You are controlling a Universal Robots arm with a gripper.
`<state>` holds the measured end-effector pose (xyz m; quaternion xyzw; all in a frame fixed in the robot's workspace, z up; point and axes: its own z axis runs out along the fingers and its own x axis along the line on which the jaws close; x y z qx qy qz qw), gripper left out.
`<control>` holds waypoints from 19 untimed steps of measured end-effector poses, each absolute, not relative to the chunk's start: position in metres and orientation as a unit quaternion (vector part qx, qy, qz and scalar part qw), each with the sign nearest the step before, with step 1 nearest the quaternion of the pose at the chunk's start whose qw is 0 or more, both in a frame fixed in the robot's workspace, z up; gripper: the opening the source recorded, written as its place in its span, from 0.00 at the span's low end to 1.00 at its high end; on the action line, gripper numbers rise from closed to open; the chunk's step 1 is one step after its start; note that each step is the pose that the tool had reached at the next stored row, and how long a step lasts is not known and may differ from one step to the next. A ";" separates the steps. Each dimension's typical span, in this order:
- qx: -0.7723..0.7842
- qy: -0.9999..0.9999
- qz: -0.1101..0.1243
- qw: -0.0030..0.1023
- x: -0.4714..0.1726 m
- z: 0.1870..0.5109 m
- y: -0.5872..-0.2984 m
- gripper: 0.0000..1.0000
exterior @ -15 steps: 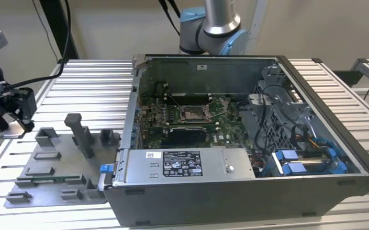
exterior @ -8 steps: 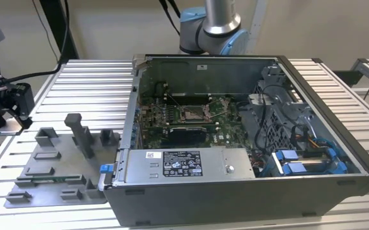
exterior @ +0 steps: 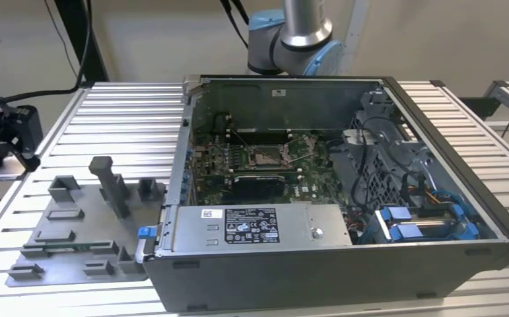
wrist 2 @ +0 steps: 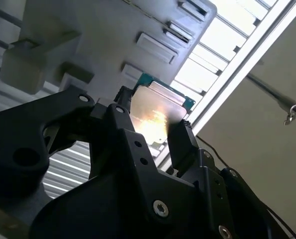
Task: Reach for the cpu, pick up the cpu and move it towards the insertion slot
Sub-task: 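Pick up the cpu and move it towards the insertion slot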
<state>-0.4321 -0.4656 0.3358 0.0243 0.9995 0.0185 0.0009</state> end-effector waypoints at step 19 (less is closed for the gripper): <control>0.024 1.000 0.017 0.001 -0.432 0.377 -0.465 0.00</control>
